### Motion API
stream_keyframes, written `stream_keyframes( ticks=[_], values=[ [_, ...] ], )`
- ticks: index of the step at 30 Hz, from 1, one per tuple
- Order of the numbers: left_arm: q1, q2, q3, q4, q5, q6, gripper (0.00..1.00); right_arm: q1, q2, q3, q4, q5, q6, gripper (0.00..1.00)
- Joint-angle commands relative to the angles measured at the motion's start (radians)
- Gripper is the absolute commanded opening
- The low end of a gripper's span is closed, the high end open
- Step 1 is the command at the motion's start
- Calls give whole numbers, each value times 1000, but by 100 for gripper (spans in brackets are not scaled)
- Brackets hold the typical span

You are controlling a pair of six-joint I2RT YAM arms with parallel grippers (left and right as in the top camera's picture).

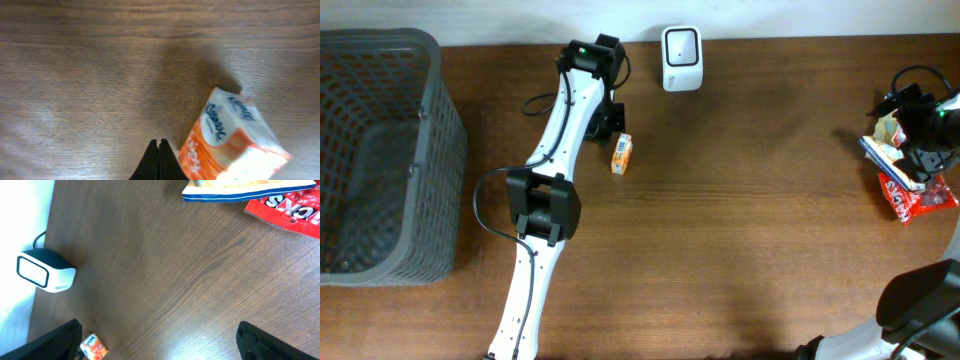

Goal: Scan the item barcode

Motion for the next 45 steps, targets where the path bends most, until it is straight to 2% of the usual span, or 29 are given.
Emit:
stream_keyframes(
  ticks=[1, 9, 11, 14, 15, 19, 20, 25, 26, 30, 32, 33, 35, 40, 43, 45],
  values=[
    [5, 42, 1, -5, -7, 9, 0, 4, 2, 2, -1, -5, -10, 98],
    [4, 42, 4, -14, 38, 29, 0, 4, 2, 2, -1, -5, -10, 98],
    [-1, 42, 5, -12, 134, 103, 0, 4, 2, 2, -1, -5, -10, 98],
    [-7, 41, 5, 0, 240, 138, 0, 4, 2, 2, -1, -5, -10, 99],
    [-13, 41, 5, 0, 317, 193, 0, 4, 2, 2, -1, -5, -10, 98],
    [-61, 42, 5, 1, 613, 204, 0, 4, 2, 2, -1, -5, -10, 98],
    [-89, 42, 5, 2, 645, 203, 0, 4, 2, 2, -1, -5, -10, 98],
    [-162, 33, 63, 16, 634, 204, 0, 5, 2, 2, -1, -5, -10, 98],
    [-154, 26, 112, 4, 597, 204, 0, 4, 2, 2, -1, -5, -10, 99],
    [-82, -88, 335, -32, 284, 202, 0, 4, 2, 2, -1, -5, -10, 98],
    [-37, -182, 344, -32, 84, 154, 21, 5, 2, 2, -1, -5, -10, 98],
    [-19, -208, 344, -32, 41, 154, 51, 4, 2, 2, -1, -5, -10, 98],
    [25, -262, 344, -32, 26, 154, 99, 4, 2, 2, -1, -5, -10, 98],
    [95, -375, 336, -32, 26, 155, 99, 5, 2, 2, 7, -5, -6, 98],
    [105, -463, 212, -32, 58, 170, 99, 4, 2, 2, 61, 0, -7, 98],
    [108, -527, 43, -32, -26, 160, 99, 7, 2, 2, 55, -72, -6, 98]
  ],
)
